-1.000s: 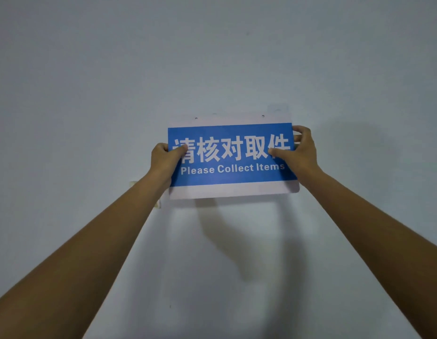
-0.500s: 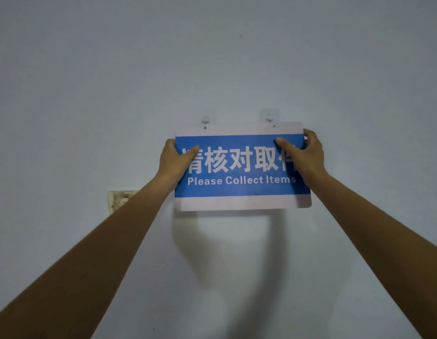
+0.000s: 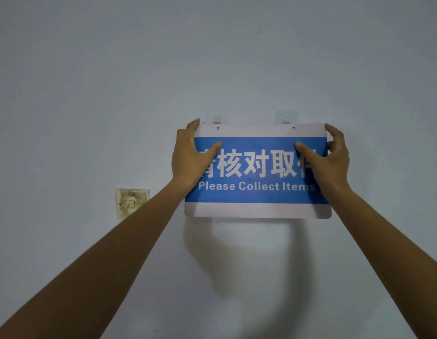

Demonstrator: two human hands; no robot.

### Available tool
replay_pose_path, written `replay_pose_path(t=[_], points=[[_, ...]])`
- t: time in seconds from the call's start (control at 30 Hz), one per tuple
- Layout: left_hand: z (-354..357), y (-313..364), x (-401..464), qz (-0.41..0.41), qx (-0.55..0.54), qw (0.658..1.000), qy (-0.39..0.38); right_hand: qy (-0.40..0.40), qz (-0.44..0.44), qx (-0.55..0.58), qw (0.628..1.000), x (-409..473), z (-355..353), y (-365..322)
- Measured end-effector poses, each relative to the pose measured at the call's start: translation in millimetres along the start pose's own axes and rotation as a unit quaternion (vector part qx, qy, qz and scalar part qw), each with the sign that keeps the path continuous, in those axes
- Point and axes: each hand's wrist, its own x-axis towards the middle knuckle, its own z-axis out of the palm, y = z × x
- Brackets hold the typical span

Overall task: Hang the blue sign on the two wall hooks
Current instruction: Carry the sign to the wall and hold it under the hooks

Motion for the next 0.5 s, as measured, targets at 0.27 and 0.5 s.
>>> replay_pose_path(t=[0.27,0.5], points=[[8.2,-2.3,8.6,0.006,0.022,1.000,0.014,-0.013,0.004,0.014,1.000,12.6,6.6,1.2],[9.8,-6.0,3.4,-0.001,0.023,1.000,0.015,-0.013,0.004,0.004,1.000,12.5,9.6,5.5]])
